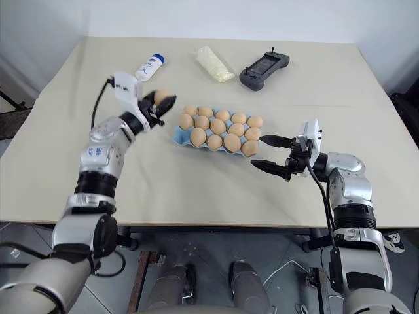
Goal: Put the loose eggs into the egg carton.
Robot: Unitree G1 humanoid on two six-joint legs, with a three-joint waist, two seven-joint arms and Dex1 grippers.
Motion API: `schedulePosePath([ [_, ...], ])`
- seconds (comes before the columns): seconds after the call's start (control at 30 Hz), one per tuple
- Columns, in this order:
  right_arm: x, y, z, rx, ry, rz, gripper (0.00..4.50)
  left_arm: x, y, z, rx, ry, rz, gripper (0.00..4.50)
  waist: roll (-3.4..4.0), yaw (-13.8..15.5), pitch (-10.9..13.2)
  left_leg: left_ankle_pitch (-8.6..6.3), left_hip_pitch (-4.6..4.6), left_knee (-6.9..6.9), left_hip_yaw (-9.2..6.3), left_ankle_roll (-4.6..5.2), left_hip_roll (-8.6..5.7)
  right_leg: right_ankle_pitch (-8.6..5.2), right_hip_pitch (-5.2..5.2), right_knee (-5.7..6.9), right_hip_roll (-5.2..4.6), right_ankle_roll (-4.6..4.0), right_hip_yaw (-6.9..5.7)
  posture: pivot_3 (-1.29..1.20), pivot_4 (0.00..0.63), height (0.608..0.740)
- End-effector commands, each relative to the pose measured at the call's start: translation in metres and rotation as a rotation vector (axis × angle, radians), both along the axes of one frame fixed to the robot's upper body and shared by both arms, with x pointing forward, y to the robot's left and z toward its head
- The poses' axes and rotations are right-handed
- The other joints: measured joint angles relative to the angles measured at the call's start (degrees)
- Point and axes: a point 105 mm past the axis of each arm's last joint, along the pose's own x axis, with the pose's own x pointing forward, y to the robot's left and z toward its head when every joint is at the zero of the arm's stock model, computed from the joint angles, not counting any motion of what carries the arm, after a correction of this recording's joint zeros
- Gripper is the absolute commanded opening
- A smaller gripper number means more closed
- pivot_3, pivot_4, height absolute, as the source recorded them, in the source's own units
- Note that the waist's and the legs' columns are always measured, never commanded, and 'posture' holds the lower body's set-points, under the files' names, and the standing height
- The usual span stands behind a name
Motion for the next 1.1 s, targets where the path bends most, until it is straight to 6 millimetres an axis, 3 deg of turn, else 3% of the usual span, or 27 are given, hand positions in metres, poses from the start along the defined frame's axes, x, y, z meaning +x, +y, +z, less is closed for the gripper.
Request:
schedulePosePath([
  [0.03,-0.001,-0.002,0.01,0.013,-0.047,-0.003,4.5,-0.01,-0.008,0.014,0.014,-0.041,-0.046,1.87,0.0,0.1,0.0,0.02,0.01,0.03,-0.01,0.02,0.0,0.0,0.0,0.04,0.0,0.0,0.0,0.0,0.15,0.74],
  [0.3,-0.001,-0.001,0.008,0.013,-0.042,-0.01,4.5,-0.003,-0.019,-0.006,0.031,-0.007,-0.071,1.87,0.0,0.1,0.0,0.14,0.03,0.09,-0.02,0.18,-0.14,0.09,0.07,0.06,-0.15,0.13,0.02,0.0,0.15,0.74],
  [0.57,-0.004,-0.006,0.008,0.007,-0.042,-0.035,4.5,0.01,-0.028,-0.011,0.03,0.0,-0.085,4.36,0.0,0.1,0.0,0.11,-0.01,0.02,-0.02,0.2,-0.14,0.09,0.05,-0.08,-0.14,0.14,0.01,0.0,0.15,0.74],
  [0.73,-0.007,-0.009,0.007,0.005,-0.041,-0.047,4.5,0.006,-0.028,0.001,0.019,-0.041,-0.112,4.47,0.0,0.1,0.0,0.1,-0.01,0.01,-0.01,0.19,-0.11,0.09,0.04,-0.07,-0.12,0.14,0.0,0.0,0.15,0.74],
  [0.9,-0.009,-0.01,0.008,0.002,-0.042,-0.056,4.5,0.001,0.005,0.015,-0.003,-0.082,-0.035,4.47,0.0,-0.1,0.0,0.09,0.01,0.02,-0.01,0.18,-0.11,0.09,0.05,-0.05,-0.12,0.14,0.03,0.0,0.15,0.74],
  [1.1,-0.005,-0.011,0.011,-0.006,-0.052,-0.056,4.5,-0.033,0.047,0.005,-0.03,-0.053,-0.084,4.47,0.0,-0.4,0.0,0.09,0.04,-0.04,-0.02,0.15,-0.06,0.08,0.04,-0.03,-0.11,0.13,0.01,0.0,0.15,0.74],
])
